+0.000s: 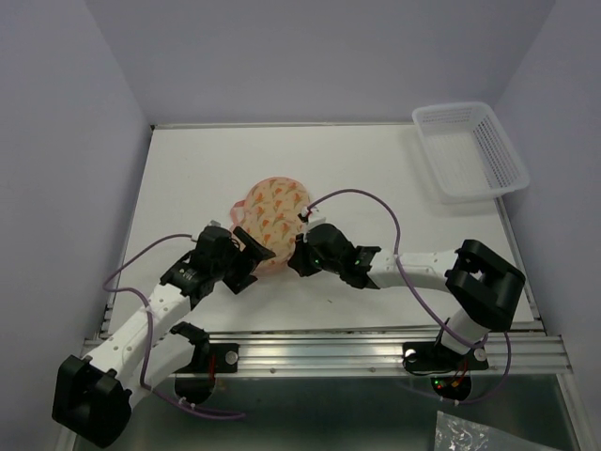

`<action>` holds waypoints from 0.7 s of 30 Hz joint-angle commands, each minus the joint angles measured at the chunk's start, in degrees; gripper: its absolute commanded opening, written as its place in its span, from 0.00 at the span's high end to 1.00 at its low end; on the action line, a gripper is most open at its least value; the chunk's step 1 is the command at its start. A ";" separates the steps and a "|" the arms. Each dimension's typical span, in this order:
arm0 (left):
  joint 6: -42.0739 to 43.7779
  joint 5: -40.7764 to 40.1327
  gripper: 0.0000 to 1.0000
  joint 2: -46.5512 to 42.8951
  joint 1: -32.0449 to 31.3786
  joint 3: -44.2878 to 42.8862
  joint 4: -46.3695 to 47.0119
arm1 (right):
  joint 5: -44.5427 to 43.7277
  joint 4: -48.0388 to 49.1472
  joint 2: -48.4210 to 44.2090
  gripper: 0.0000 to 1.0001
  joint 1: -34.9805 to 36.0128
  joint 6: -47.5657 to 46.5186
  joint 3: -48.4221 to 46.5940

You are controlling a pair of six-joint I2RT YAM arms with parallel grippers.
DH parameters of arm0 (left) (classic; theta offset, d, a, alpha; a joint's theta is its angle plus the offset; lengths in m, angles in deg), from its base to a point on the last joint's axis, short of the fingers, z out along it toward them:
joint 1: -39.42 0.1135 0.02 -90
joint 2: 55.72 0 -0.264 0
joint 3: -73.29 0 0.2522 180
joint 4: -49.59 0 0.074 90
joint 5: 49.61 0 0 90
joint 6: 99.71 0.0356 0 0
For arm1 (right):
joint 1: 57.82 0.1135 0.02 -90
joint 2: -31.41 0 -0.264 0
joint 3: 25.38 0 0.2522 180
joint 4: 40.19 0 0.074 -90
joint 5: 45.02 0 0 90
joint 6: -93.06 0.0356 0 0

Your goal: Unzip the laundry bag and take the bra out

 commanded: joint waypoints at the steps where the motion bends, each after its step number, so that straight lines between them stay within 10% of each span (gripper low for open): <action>1: -2.49 1.40 0.01 -1.34 -0.52 3.74 1.31 | -1.21 4.83 -1.34 0.99 1.04 2.27 0.54; 15: -8.03 -4.22 0.04 4.01 -0.96 4.72 5.80 | 4.07 7.91 -2.92 0.99 2.10 1.22 3.00; 19: -8.12 -4.84 0.42 7.36 -0.96 3.58 7.21 | 5.12 8.18 -4.24 0.99 2.10 0.08 4.58; 21: -8.55 -5.63 0.78 8.85 -0.87 2.96 6.69 | 5.56 8.09 -4.59 0.99 2.10 -1.06 4.76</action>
